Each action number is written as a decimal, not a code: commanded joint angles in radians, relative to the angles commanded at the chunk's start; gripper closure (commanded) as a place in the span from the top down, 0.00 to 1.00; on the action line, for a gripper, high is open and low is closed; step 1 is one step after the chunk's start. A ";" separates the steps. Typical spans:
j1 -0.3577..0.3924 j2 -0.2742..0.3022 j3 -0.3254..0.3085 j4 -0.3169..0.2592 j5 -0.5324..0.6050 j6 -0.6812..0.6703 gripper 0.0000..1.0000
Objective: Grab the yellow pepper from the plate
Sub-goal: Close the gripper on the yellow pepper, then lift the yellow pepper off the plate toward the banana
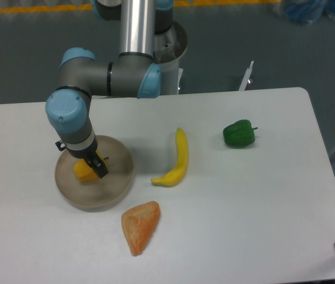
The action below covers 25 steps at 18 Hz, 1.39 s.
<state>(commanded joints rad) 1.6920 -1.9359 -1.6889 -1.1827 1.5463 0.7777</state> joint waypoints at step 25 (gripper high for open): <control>0.455 0.057 0.195 -0.009 0.035 0.305 0.18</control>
<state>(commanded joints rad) 2.1472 -1.8791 -1.4941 -1.1919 1.5815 1.0826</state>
